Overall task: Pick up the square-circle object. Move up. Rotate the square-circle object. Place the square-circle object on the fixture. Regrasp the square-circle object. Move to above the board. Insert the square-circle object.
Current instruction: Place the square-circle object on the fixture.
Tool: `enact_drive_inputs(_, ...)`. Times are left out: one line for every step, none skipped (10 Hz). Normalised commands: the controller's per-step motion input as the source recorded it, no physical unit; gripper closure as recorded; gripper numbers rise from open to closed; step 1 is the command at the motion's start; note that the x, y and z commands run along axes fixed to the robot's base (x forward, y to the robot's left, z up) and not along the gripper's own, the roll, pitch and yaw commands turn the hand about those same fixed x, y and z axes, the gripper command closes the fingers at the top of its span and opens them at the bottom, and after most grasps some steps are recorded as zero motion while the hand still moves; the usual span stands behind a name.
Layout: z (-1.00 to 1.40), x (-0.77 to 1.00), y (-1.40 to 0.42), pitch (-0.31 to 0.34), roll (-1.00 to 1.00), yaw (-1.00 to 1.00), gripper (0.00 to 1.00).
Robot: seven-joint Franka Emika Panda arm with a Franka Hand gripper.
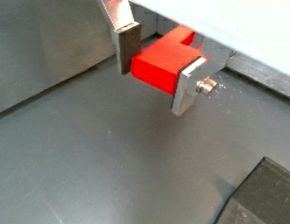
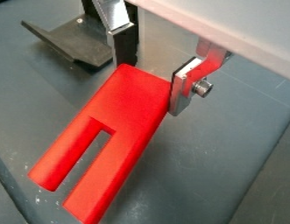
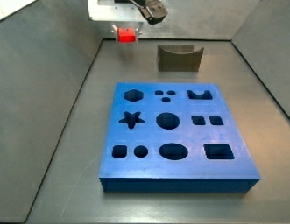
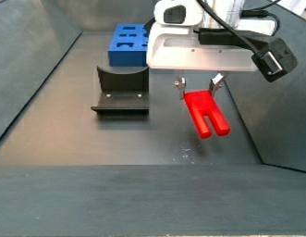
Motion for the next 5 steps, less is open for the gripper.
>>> enact_drive_inputs(1.00,0.00,0.00,0.018,0.01,0.00,1.00)
enact_drive_inputs(1.00,-0.01,0.00,0.026,0.01,0.00,1.00)
enact_drive_inputs(1.00,-0.01,0.01,0.033,0.03,-0.02,1.00)
enact_drive_inputs(1.00,-0.02,0.01,0.034,0.05,-0.02,1.00)
enact_drive_inputs(1.00,-0.02,0.01,0.039,0.07,-0.03,1.00)
